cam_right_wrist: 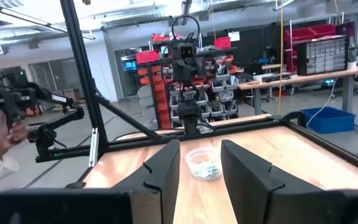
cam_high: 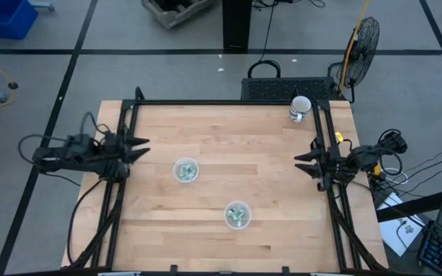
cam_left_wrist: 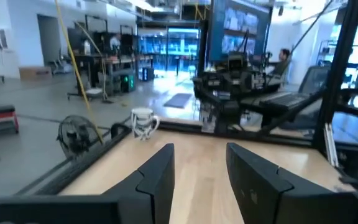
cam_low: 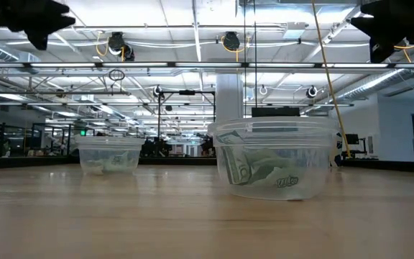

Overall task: Pick and place items into bin
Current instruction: Return to Home Position

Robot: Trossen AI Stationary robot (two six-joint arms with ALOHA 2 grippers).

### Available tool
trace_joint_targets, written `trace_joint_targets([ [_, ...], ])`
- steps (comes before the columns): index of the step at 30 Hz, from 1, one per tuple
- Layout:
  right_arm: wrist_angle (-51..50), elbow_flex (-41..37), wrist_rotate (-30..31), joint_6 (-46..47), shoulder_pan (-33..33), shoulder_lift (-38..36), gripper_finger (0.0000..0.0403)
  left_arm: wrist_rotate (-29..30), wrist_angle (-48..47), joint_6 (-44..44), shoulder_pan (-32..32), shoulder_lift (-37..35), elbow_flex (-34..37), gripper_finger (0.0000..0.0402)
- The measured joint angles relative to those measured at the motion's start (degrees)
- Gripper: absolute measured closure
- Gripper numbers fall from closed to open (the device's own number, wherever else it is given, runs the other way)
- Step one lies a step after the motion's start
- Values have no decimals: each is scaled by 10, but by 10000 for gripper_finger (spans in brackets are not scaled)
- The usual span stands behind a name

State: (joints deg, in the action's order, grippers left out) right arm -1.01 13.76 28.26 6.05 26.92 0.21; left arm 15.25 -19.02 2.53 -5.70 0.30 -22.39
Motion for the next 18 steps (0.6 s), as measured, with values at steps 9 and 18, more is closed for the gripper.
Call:
trace_joint_targets([
  [9,36,-3,-2,-57,0,-1,292,-4,193,12,0,0,153,252],
  [18,71,-34,-2,-66,0,-1,291,-5,264,49,0,0,216,252],
])
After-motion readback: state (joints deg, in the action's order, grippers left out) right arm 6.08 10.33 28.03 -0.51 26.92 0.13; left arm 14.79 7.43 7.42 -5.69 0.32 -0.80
